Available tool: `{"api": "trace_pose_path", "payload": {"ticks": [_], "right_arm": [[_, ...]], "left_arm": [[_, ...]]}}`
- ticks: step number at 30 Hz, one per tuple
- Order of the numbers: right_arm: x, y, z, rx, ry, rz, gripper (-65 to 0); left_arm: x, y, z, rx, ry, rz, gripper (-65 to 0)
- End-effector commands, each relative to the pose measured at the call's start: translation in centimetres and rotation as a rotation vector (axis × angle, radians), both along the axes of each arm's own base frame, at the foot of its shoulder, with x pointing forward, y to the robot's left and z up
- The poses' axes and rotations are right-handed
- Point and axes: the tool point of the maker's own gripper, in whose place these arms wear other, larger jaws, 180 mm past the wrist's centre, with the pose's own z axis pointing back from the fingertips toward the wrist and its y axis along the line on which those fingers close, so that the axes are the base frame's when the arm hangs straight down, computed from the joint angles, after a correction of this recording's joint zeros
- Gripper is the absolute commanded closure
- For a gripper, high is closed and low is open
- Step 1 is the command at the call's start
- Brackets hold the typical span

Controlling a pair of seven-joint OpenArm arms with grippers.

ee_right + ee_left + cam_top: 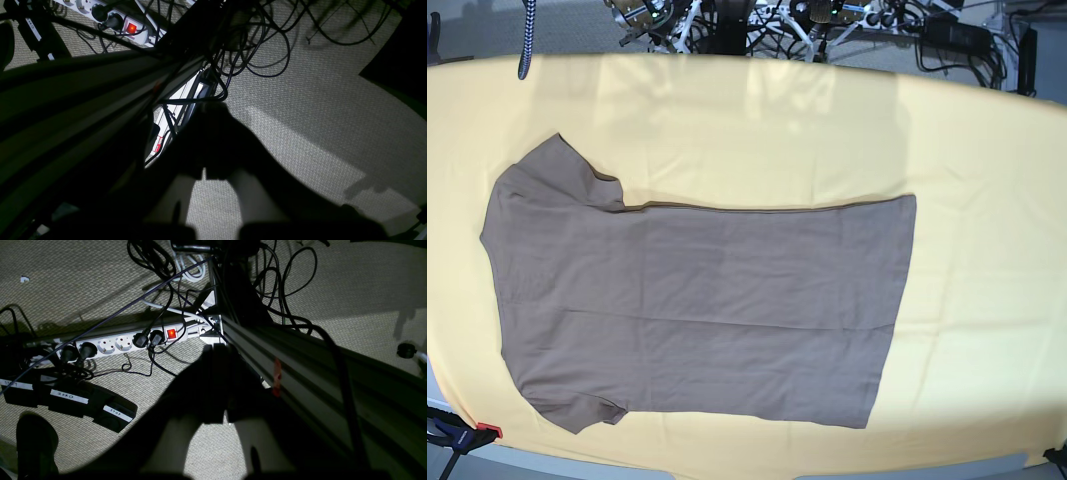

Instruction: Fold the T-shirt properly

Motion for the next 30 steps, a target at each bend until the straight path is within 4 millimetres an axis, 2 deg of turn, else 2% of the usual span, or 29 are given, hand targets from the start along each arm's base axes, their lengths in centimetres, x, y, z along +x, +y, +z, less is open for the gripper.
{"api": "trace_pose_path", "payload": {"ticks": [1, 26, 28, 30], "right_arm": [[0.3, 0.0, 0.1, 0.004, -0.016, 0.005, 0.0], [0.2, 0.1, 0.1, 0.004, -0.013, 0.005, 0.0], [-0.7, -0.2, 0.0, -0.007, 0.015, 0.008, 0.0], [-2.6, -0.3, -0.2, -0.016, 0.084, 0.022, 0.0]], "left_arm": [[0.5, -0.5, 0.2, -0.019, -0.019, 0.005, 0.0], [0.3, -0.4, 0.2, -0.018, -0.017, 0.005, 0.0], [-0.5, -0.3, 0.0, -0.013, 0.015, -0.004, 0.0], [-2.0, -0.4, 0.0, -0.015, 0.064, -0.031, 0.0]]}}
